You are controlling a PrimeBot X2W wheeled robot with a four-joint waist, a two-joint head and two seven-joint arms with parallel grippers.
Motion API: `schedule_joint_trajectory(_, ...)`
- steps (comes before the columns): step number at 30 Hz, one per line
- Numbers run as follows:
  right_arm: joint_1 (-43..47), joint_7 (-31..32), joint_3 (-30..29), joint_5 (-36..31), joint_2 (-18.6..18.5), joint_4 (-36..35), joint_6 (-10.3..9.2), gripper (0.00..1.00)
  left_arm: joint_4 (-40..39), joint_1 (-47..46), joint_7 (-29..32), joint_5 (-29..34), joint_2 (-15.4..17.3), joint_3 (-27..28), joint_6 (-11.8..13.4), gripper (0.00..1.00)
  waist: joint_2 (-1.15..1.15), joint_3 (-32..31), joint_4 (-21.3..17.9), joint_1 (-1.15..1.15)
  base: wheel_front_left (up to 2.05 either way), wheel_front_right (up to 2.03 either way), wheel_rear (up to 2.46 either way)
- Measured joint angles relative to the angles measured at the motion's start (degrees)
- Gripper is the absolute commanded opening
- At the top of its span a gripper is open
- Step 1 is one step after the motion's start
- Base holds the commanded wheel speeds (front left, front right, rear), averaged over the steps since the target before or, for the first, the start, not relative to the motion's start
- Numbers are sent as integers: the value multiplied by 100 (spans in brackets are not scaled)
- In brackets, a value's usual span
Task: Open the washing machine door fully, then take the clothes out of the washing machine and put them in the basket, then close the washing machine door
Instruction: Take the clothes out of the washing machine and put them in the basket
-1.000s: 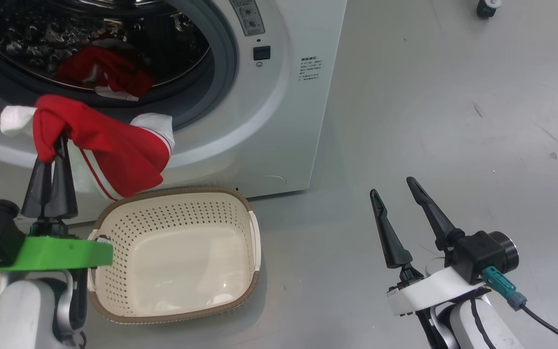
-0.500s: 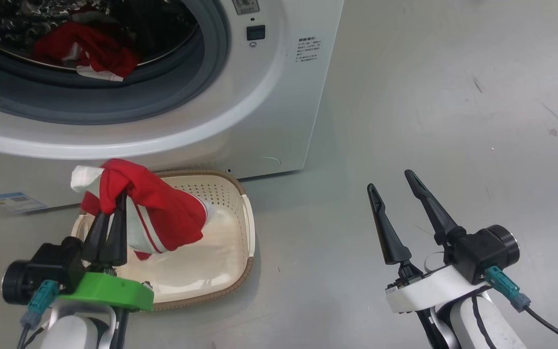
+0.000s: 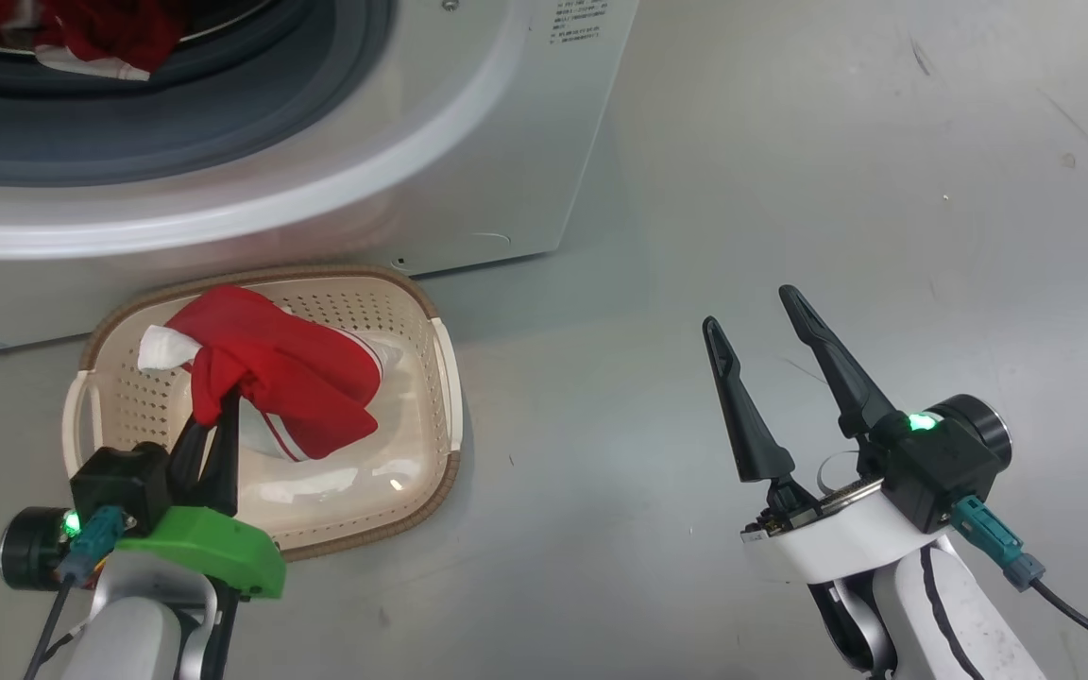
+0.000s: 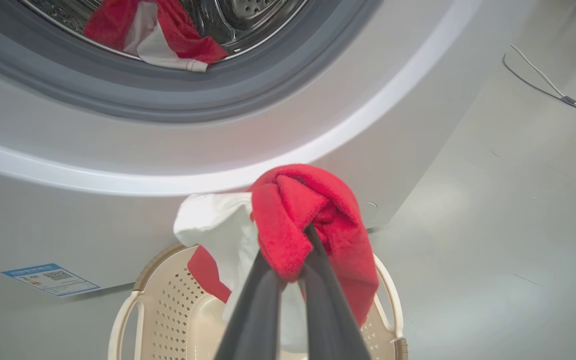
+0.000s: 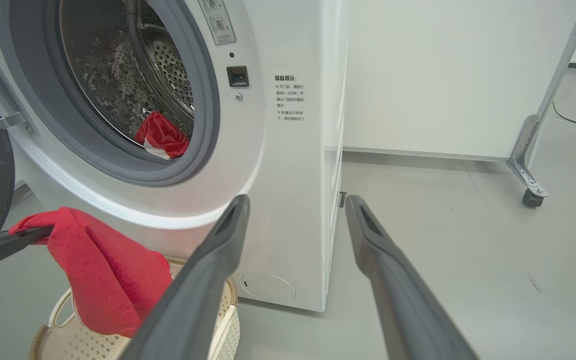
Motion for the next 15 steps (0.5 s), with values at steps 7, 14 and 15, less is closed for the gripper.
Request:
schedule_joint_trajectory(7,-185,0,19,0,5,-147,-2,100,751,-452,358,-1,56,-16,-5,0,0,472,-170,0,0,0,0)
schedule_joint_trajectory(14,-470,0,78,2,21,-303,-3,100,1383,-1202,697,-23,122,9,-53,0,0,1029,-346,0,0,0,0)
schedule_joint_trajectory(15,-511,0,97,2,22,-328,-3,100,1462,-1285,744,-24,127,24,-56,0,0,1099,-364,0,0,0,0)
